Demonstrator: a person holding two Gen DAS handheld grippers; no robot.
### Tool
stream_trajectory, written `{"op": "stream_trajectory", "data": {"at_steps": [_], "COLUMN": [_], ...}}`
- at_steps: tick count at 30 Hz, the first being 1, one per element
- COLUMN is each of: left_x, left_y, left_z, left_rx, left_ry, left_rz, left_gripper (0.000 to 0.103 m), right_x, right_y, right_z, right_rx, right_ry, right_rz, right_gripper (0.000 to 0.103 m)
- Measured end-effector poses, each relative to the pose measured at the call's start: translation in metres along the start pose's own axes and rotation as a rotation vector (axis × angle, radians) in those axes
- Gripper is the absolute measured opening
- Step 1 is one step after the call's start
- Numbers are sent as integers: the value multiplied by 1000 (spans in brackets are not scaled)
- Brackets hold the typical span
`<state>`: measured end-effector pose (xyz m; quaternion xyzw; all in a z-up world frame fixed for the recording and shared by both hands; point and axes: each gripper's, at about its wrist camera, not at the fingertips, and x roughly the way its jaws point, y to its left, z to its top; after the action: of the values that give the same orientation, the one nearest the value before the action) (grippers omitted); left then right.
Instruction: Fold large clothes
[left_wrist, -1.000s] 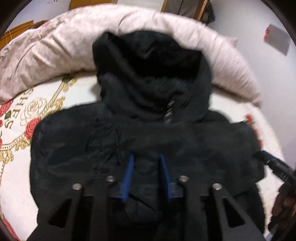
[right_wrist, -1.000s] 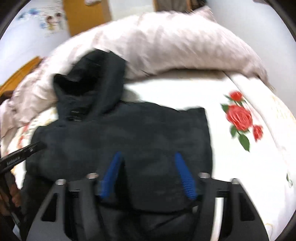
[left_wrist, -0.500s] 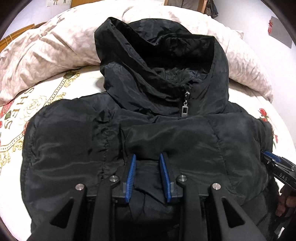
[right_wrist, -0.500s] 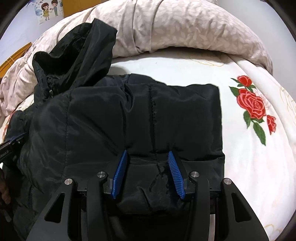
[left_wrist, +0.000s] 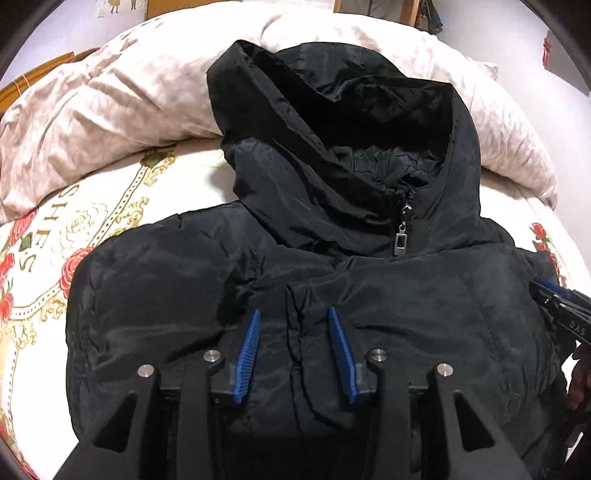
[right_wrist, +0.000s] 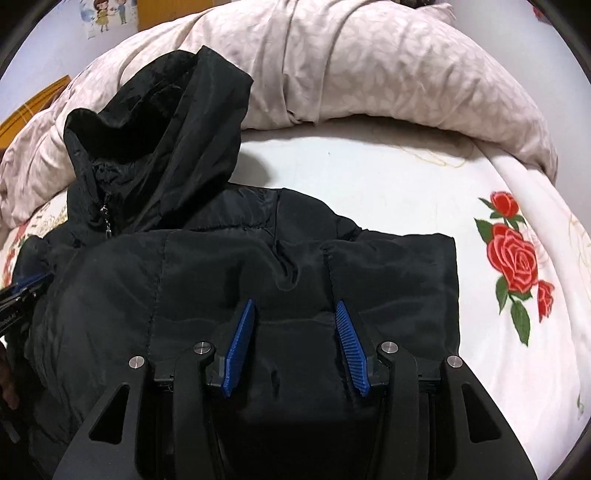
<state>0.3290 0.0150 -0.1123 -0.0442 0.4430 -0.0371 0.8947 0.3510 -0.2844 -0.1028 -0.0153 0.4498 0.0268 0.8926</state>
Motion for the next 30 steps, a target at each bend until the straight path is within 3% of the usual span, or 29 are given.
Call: {"op": "stream_trajectory", "data": {"at_steps": [5,10,15,19,23,30], "left_x": [-28,-66,-35,-33,-52,-123], "left_y": [0,3,4,4,4,-4], "left_z": [5,-12,-29,-29,-27,-41], "left_rx": [3,-7,-17,-18,-19,-15], "left_ry": [-22,-69,19,21,18,-10], "left_rz": [4,-33,-20,-5,2,4], "left_gripper": [41,41,45,47,46,50], "right_x": [-35,-64,-30,-31,-57,-132], "right_y": [-1,8,16,16,13,27], "right_z": [-2,-26,-40,-37,-36,-52], "right_rx": [21,10,1,-3,19,22], "right_ry": [-43,-57,42,44,18,-60], "right_rz": [20,44,41,37,43,78], "right_gripper": [47,47,47,47,47,47]}}
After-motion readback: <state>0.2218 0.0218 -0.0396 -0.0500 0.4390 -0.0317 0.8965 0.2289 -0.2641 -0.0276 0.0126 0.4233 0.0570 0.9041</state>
